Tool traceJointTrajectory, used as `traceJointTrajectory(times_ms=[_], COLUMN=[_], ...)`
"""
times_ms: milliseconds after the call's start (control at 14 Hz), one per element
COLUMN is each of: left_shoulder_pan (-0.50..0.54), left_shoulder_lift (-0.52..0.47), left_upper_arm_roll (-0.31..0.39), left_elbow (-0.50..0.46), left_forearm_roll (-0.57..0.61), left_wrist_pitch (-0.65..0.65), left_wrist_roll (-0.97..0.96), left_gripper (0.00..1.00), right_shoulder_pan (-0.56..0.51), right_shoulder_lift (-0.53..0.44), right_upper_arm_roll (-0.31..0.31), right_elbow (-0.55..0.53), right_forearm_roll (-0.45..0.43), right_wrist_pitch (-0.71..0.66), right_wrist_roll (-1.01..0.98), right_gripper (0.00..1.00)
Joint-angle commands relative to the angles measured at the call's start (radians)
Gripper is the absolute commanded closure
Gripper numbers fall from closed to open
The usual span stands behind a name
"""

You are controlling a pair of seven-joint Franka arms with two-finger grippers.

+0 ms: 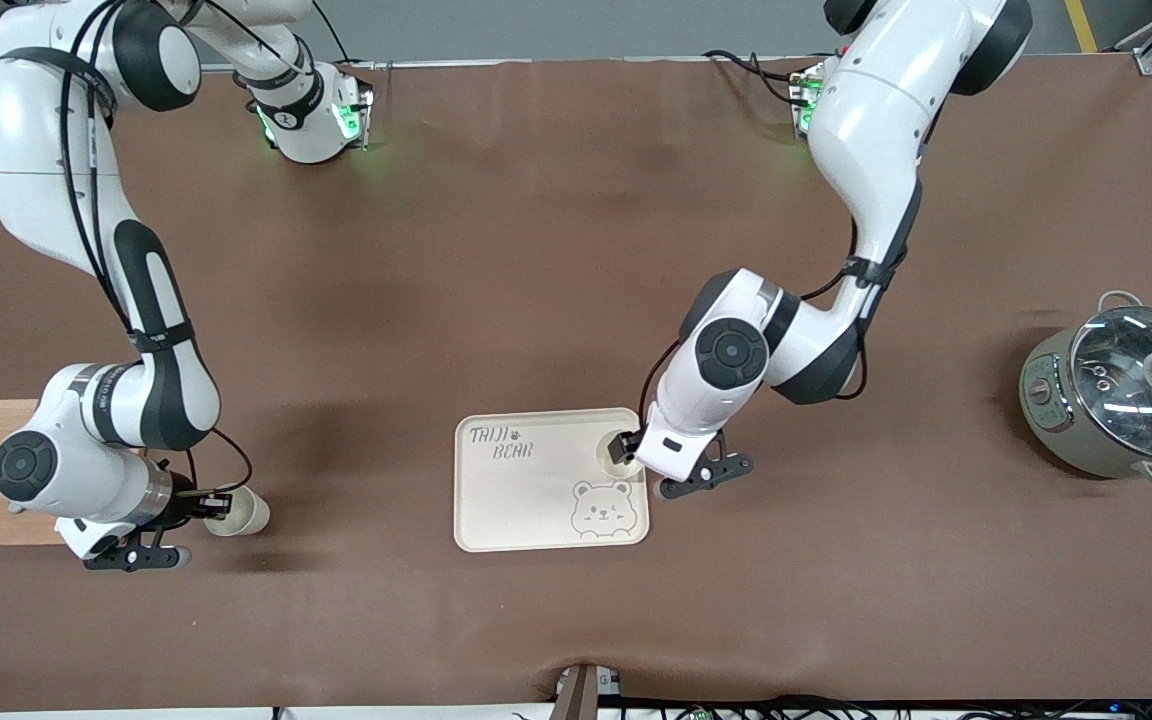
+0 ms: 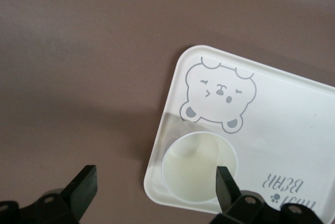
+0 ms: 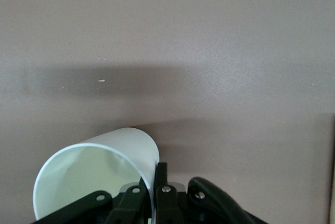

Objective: Place white IKEA cup upright on tray with both arms
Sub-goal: 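Lower the cup upright onto the tray and open the left gripper, then carry the cup with the right gripper toward the tray while the left gripper withdraws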

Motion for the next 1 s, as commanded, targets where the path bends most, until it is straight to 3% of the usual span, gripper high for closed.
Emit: traceJointTrajectory(times_ms=[0, 286, 929], left_shoulder_pan=[0.014, 0.120, 0.322], left_shoulder_lift=[-0.075, -0.159, -0.282], left_upper_arm_roll=[0.006, 0.006, 0.009], left_elbow=[-0.017, -0.028, -0.037], left_forearm_roll=[0.011, 0.011, 0.019], left_wrist_pitch=[-0.078, -0.163, -0.395], left_wrist_roll=[-0.005, 0.166, 0.508], left_gripper=[0.00, 0.00, 0.00], right_shoulder_pan=[0.015, 0.083, 0.322], right_shoulder_lift=[-0.005, -0.012, -0.024], right_upper_arm_roll=[0.005, 0.017, 0.020], right_elbow=[0.078, 0.170, 0.178], right_forearm_roll=[0.006, 0.001, 0.014], right_wrist_pitch=[-0.110, -0.257, -0.325], right_wrist_roll=[0.026, 0.192, 0.684], right_gripper=[1.00, 1.00, 1.00])
